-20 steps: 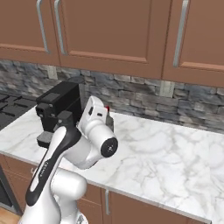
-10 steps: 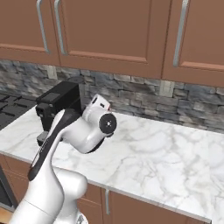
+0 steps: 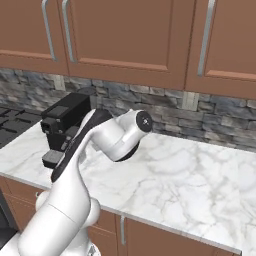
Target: Move the drinks to the dining counter.
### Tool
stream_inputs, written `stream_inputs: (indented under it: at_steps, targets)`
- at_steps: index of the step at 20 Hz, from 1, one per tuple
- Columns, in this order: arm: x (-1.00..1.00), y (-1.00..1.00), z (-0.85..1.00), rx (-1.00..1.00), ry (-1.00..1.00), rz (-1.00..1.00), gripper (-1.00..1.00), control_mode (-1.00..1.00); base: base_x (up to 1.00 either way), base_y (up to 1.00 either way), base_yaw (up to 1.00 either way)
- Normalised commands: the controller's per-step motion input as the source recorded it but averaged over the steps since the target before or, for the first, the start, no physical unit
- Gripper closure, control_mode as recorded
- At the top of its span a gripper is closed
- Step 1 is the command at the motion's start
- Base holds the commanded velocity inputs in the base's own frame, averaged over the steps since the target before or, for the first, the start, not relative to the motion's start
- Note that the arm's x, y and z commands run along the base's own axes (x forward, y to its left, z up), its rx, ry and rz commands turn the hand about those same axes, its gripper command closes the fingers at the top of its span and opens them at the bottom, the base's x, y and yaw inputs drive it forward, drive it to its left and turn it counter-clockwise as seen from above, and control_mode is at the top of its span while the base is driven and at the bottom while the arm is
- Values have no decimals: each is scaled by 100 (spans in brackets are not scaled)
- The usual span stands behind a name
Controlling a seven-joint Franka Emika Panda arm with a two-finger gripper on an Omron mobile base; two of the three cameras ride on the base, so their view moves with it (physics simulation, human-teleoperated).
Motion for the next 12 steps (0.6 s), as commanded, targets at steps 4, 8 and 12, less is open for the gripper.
stream_inputs:
  at_steps: [4,8,12]
  targets:
    - [0,-4,-41,13,11,-1,-100,-100,0,0,0]
    - [0,0,-27,17,0,0,-100,-100,0,0,0]
    - [3,0,-12,12,-8,0,-100,-100,0,0,0]
